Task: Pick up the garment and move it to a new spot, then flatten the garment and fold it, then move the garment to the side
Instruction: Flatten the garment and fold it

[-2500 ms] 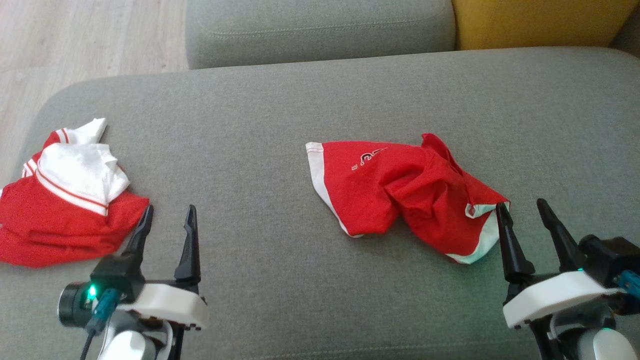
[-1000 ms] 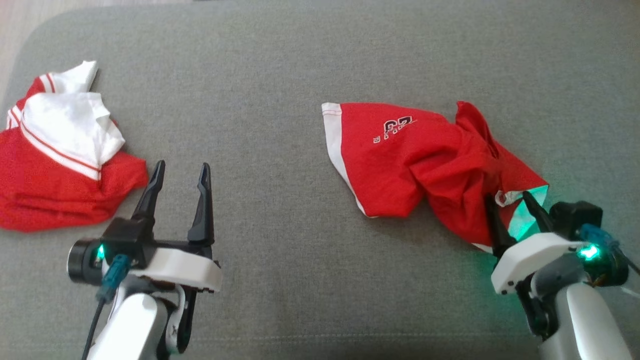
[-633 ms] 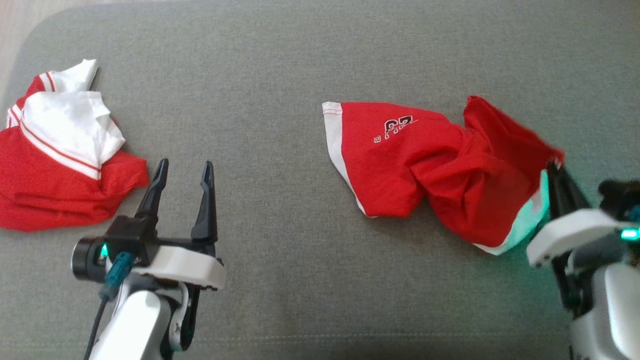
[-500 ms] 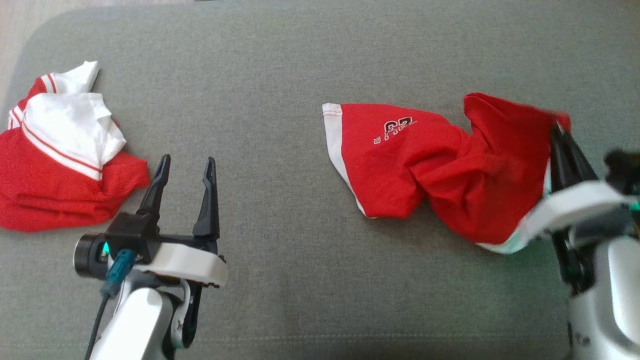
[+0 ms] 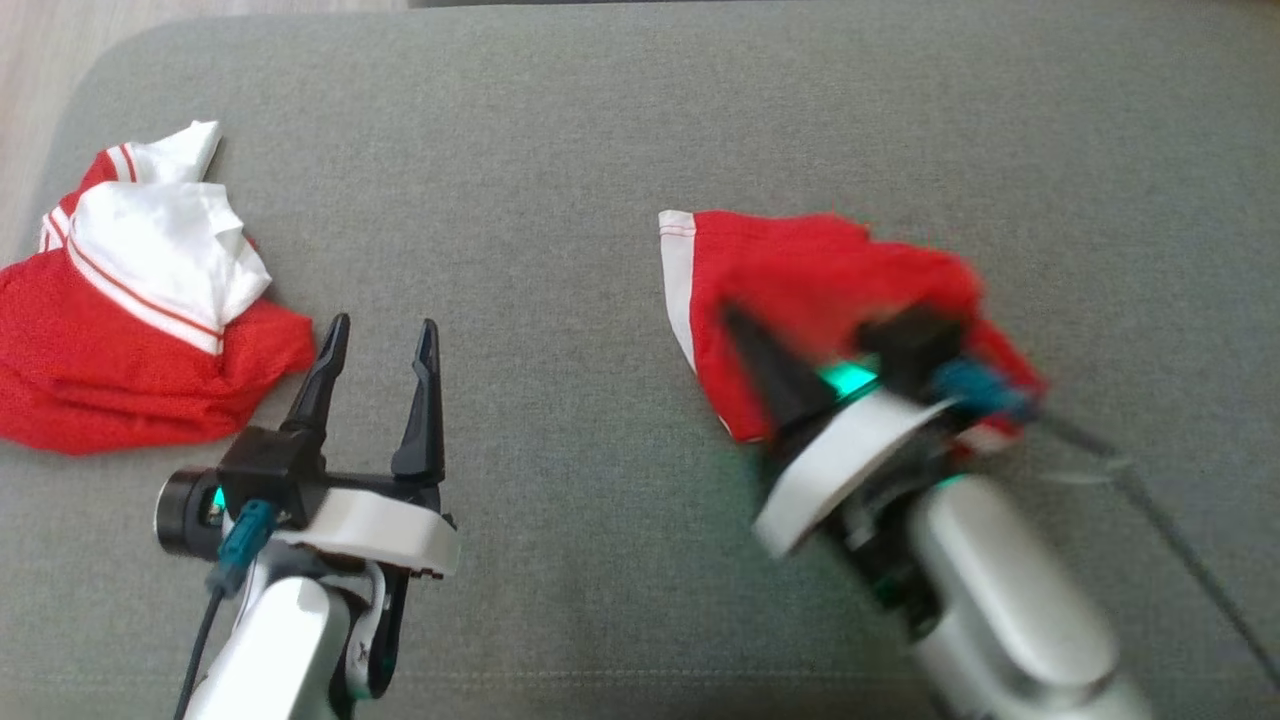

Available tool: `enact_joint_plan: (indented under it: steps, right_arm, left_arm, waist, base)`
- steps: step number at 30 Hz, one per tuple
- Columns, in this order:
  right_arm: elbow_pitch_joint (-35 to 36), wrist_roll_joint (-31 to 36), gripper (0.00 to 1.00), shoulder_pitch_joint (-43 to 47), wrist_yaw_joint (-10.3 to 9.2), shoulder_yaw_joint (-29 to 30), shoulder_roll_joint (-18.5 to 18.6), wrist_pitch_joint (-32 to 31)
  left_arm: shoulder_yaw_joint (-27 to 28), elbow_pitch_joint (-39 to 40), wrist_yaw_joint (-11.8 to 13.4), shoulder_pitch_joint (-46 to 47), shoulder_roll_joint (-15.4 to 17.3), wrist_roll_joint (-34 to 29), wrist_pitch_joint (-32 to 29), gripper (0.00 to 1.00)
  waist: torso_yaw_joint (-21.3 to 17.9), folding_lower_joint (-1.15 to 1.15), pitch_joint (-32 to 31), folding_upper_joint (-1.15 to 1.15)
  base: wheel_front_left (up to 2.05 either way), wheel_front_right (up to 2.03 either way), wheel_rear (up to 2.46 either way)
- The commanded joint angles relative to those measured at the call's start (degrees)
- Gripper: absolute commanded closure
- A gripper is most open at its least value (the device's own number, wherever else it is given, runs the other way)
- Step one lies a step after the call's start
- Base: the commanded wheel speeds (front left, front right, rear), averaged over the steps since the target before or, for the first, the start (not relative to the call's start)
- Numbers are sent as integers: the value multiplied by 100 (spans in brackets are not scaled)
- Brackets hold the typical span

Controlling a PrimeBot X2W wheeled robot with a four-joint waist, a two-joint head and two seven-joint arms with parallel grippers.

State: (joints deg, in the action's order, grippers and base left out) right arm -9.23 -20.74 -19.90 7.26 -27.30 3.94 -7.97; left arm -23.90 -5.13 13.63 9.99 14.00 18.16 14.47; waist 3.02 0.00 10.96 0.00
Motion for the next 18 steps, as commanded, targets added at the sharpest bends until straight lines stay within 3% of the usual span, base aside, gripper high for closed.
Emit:
enact_joint_plan:
  steps: [1,4,11,12,13,14,18]
  right_arm:
    - [62,-195,100,-211,23,-443,-104,89]
    - [-281,-501,100,-220,23,-975,-105,187]
    - [-802,-629,100,-353,23,-1231,-105,593]
    - [-825,-620,78,-379,23,-1241,-105,675]
    - [-814,-626,43,-404,23,-1273,-105,762]
    - [-771,-636,0,-423,23,-1305,-105,862]
    - [-452,-545,0,-398,23,-1319,-105,1190]
  left_arm:
    - [182,159,6,255,53,-62,50,0]
    - [175,146,-1,262,29,-67,51,0]
    - [206,149,8,258,-9,-87,51,0]
    - [215,145,10,248,-11,-90,51,0]
    - [222,138,9,240,-13,-92,52,0]
    - [227,129,7,231,-17,-94,52,0]
    - [241,102,-4,196,-27,-96,52,0]
  waist:
    - [15,0,20,0]
    - [46,0,57,0]
    - [11,0,96,0]
    - [-7,0,89,0]
    - [-25,0,74,0]
    - [-41,0,53,0]
    - [-98,0,-55,0]
  base:
    - [0,0,0]
    - [0,0,0]
    - [0,0,0]
    - [0,0,0]
    - [0,0,0]
    - [0,0,0]
    - [0,0,0]
